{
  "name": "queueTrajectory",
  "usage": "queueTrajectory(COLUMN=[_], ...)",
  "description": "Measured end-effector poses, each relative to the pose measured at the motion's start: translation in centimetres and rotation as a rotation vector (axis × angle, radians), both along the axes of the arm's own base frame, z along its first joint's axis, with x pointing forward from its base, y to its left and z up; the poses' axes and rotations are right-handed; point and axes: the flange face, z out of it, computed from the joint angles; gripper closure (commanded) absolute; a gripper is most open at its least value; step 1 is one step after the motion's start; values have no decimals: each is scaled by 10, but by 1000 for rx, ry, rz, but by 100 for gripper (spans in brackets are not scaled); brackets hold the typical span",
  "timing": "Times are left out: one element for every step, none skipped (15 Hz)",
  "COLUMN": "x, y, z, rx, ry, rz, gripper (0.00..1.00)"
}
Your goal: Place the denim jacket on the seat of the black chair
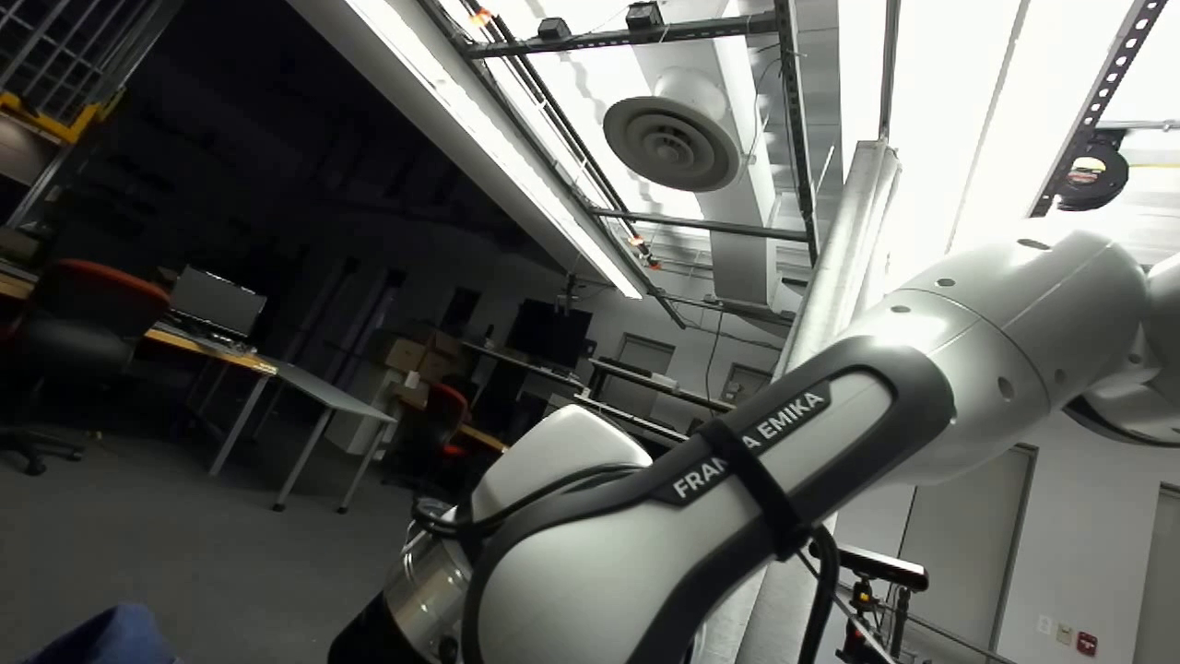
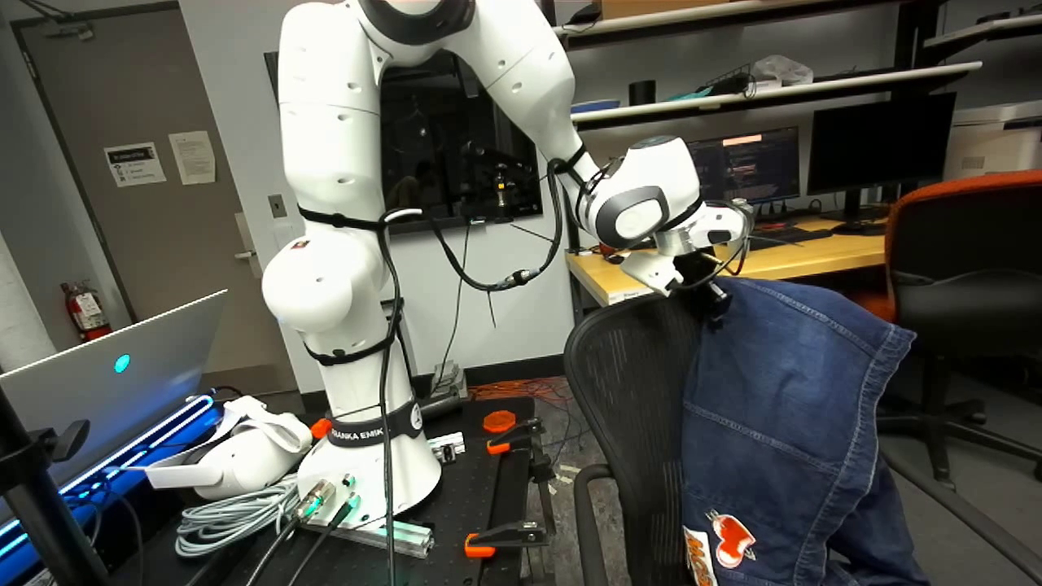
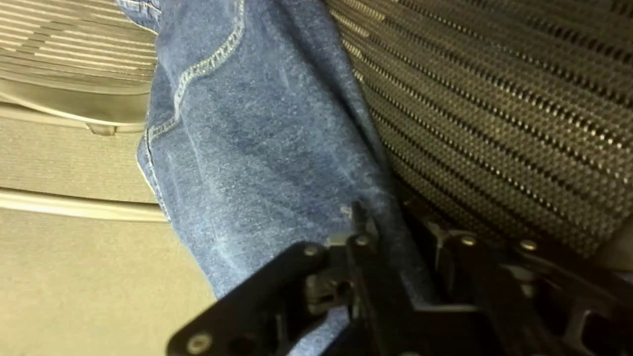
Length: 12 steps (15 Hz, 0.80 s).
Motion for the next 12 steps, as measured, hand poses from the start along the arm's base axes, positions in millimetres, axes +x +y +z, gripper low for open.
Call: queueTrajectory(x=[0, 1, 1, 2, 3, 3, 4, 6, 7, 8, 9, 10], y=[2, 2, 1, 0, -1, -3, -4, -6, -7, -7, -6, -6], z=[1, 2, 3, 5, 9, 15, 23, 36, 51, 69, 86, 104], rx=[8, 20, 35, 54, 76, 99, 125, 155, 186, 218, 249, 279], ry=[-14, -26, -35, -42, -47, -51, -58, -72, -91, -115, -139, -167], rz=[-4, -16, -35, -60, -88, -116, -145, -174, -199, -221, -240, -258], gripper=[100, 99, 98, 99, 98, 98, 98, 98, 98, 98, 98, 98])
